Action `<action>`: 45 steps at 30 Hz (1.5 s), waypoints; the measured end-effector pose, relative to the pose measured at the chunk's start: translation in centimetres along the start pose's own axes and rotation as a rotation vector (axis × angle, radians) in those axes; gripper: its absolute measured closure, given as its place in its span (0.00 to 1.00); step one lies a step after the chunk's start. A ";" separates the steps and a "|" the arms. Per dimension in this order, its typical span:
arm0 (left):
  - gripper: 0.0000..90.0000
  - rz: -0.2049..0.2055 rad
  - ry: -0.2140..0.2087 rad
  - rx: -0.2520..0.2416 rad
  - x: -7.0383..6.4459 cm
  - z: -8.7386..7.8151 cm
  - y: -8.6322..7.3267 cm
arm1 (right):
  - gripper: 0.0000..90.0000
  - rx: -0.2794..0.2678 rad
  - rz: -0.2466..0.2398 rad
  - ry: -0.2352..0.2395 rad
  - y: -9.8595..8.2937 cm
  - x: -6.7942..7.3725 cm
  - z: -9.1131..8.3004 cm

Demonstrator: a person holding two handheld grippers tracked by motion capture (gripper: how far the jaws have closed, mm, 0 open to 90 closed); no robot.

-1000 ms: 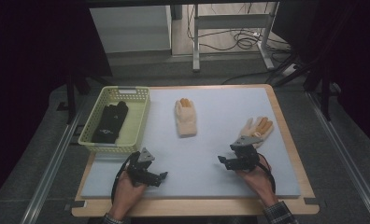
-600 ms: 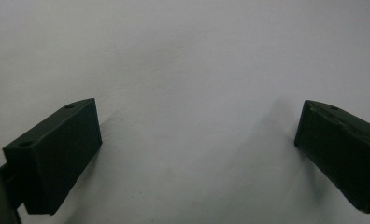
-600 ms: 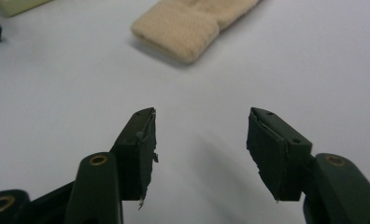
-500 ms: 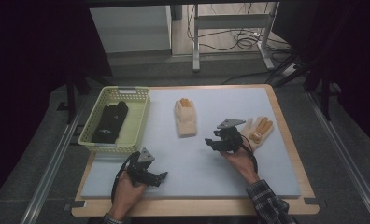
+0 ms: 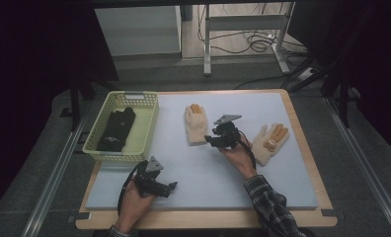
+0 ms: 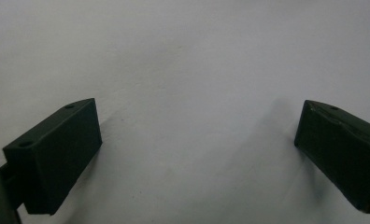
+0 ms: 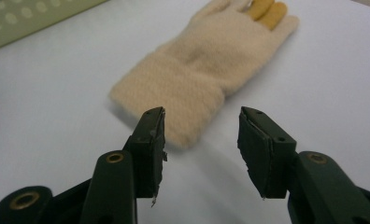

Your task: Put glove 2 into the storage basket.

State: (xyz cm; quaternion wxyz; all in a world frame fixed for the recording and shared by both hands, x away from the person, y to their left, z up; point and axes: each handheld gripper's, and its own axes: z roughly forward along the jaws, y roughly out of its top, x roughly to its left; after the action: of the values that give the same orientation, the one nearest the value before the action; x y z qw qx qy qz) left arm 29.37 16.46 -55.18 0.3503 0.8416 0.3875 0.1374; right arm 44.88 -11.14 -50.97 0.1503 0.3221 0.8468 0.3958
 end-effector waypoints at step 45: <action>0.01 -0.001 -0.002 0.000 0.0 0.0 0.0 | 0.30 0.028 -0.074 0.079 2.2 0.0 4.8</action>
State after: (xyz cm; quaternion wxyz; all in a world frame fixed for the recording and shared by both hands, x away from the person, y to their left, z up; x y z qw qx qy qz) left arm 29.38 16.46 -55.19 0.3507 0.8416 0.3875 0.1363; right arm 48.29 -7.37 -52.37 0.1269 0.2766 0.8689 0.3904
